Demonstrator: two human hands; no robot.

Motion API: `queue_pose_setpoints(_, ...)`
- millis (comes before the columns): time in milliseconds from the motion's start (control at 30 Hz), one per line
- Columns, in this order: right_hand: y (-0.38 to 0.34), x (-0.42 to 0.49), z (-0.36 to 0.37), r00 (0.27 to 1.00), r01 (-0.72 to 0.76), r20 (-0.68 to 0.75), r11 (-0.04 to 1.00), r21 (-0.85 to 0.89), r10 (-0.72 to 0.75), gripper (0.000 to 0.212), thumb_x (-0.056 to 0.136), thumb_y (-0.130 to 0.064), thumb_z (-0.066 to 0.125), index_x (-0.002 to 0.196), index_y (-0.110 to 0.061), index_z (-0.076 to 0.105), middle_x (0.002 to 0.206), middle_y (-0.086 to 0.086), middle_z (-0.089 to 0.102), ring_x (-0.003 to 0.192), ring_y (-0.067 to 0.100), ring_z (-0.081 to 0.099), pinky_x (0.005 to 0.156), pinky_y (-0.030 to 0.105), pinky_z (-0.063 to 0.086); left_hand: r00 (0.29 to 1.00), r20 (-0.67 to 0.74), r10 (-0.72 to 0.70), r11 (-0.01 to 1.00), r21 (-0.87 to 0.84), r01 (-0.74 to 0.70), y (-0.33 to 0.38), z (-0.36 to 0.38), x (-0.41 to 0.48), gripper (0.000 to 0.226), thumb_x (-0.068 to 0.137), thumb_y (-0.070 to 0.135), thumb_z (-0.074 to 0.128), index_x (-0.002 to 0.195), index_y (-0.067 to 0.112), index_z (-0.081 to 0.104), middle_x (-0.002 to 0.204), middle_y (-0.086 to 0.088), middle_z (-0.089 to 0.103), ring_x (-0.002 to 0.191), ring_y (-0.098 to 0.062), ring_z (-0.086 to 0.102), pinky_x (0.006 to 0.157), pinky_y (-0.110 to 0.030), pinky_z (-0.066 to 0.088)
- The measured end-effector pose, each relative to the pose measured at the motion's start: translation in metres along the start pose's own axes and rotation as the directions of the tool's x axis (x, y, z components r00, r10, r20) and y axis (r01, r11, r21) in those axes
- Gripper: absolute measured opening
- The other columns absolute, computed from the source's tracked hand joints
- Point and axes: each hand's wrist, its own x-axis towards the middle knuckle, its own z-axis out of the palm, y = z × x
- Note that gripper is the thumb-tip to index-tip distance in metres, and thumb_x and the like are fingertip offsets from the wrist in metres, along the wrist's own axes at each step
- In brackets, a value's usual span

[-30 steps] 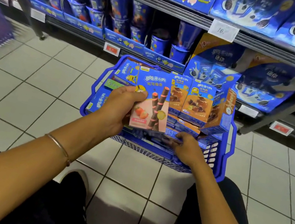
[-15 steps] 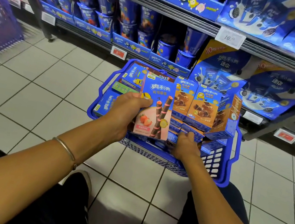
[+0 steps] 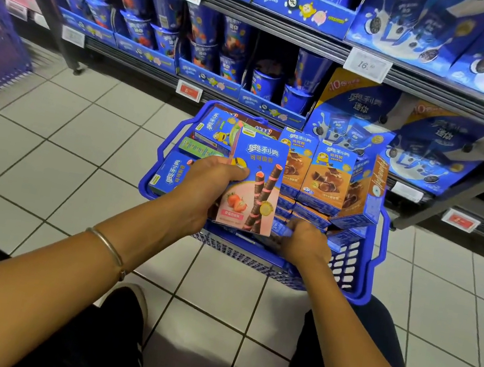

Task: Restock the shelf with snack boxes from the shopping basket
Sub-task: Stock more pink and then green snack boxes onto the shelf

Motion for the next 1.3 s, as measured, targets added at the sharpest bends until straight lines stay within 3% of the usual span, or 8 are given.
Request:
queue_pose_setpoints(233, 0.014, -0.024, -0.015, 0.984, 0.165, -0.148, 0.818, 0.551, -0.099, 0.017, 0.101, -0.029, 0.061, 0.114, -0.019, 0.066, 0.109, 0.001, 0.068, 0.103, 0.026, 0.065, 0.08, 0.035, 0.051, 0.998, 0.007, -0.07, 0.993, -0.093, 0.071, 0.007, 0.0, 0.0, 0.009, 0.098, 0.022, 0.067, 0.09, 0.018, 0.065, 0.073, -0.001, 0.078, 0.077, -0.027, 0.076, 0.076, -0.046, 0.063)
queue_pose_setpoints(367, 0.017, -0.044, -0.03, 0.985, 0.168, -0.156, 0.568, 0.805, -0.071, 0.011, 0.104, -0.03, 0.055, 0.107, -0.024, 0.064, 0.105, -0.002, 0.071, 0.099, 0.019, 0.071, 0.076, 0.034, 0.059, 0.993, 0.053, -0.11, 0.979, -0.168, 0.117, 0.012, -0.001, 0.0, 0.009, 0.098, 0.022, 0.064, 0.092, 0.017, 0.066, 0.075, -0.003, 0.079, 0.06, -0.021, 0.076, 0.053, -0.04, 0.064)
queue_pose_setpoints(467, 0.017, -0.052, -0.04, 0.988, 0.137, -0.155, 0.413, 0.901, 0.011, 0.02, 0.106, -0.033, 0.05, 0.107, -0.02, 0.065, 0.1, 0.003, 0.073, 0.091, 0.016, 0.073, 0.08, 0.043, 0.063, 0.995, 0.042, -0.092, 0.976, -0.196, 0.098, 0.014, 0.0, 0.003, 0.012, 0.1, 0.027, 0.063, 0.093, 0.018, 0.066, 0.077, -0.002, 0.08, 0.059, -0.02, 0.076, 0.049, -0.037, 0.062)
queue_pose_setpoints(667, 0.012, -0.059, -0.057, 0.985, 0.111, -0.124, 0.109, 0.988, 0.12, 0.027, 0.107, -0.038, 0.046, 0.105, -0.022, 0.068, 0.104, 0.004, 0.078, 0.094, 0.019, 0.076, 0.067, 0.031, 0.06, 0.997, 0.024, -0.077, 0.971, -0.224, 0.081, 0.02, 0.001, 0.007, 0.012, 0.1, 0.028, 0.058, 0.094, 0.019, 0.062, 0.094, -0.006, 0.078, 0.071, -0.026, 0.075, 0.073, -0.044, 0.063)
queue_pose_setpoints(833, 0.0, -0.064, -0.075, 0.987, 0.14, -0.125, -0.17, 0.975, 0.096, 0.024, 0.108, -0.036, 0.045, 0.116, -0.027, 0.065, 0.112, 0.0, 0.077, 0.103, 0.021, 0.075, 0.08, 0.04, 0.063, 0.996, -0.022, -0.091, 0.968, -0.235, 0.084, 0.02, 0.002, 0.008, 0.015, 0.102, 0.028, 0.057, 0.091, 0.019, 0.06, 0.074, -0.002, 0.078, 0.058, -0.02, 0.075, 0.062, -0.042, 0.064)
queue_pose_setpoints(1000, -0.028, -0.072, -0.076, 0.992, 0.123, -0.123, -0.028, 0.992, 0.029, 0.026, 0.108, -0.03, 0.046, 0.119, -0.018, 0.066, 0.109, 0.003, 0.077, 0.104, 0.024, 0.074, 0.088, 0.046, 0.061, 0.993, -0.026, -0.111, 0.961, -0.259, 0.101, 0.017, 0.003, 0.008, 0.014, 0.104, 0.031, 0.058, 0.099, 0.019, 0.063, 0.081, -0.003, 0.081, 0.061, -0.021, 0.077, 0.051, -0.039, 0.063)
queue_pose_setpoints(1133, -0.046, -0.08, -0.065, 0.985, 0.17, -0.169, 0.165, 0.972, -0.022, 0.026, 0.109, -0.023, 0.042, 0.119, -0.023, 0.065, 0.118, 0.002, 0.071, 0.111, 0.019, 0.068, 0.094, 0.043, 0.057, 0.996, -0.028, -0.08, 0.963, -0.26, 0.07, 0.019, 0.0, 0.007, 0.015, 0.103, 0.031, 0.056, 0.101, 0.02, 0.067, 0.088, -0.004, 0.082, 0.07, -0.025, 0.079, 0.064, -0.043, 0.065)
queue_pose_setpoints(1300, -0.054, -0.088, -0.06, 0.982, 0.177, -0.159, 0.222, 0.959, -0.097, 0.023, 0.108, -0.026, 0.044, 0.104, -0.03, 0.066, 0.093, -0.017, 0.073, 0.099, 0.011, 0.069, 0.086, 0.038, 0.061, 0.999, 0.004, -0.052, 0.963, -0.263, 0.051, 0.021, -0.001, 0.003, 0.033, 0.106, 0.04, 0.051, 0.09, 0.022, 0.074, 0.083, -0.002, 0.082, 0.066, -0.02, 0.078, 0.057, -0.035, 0.064)
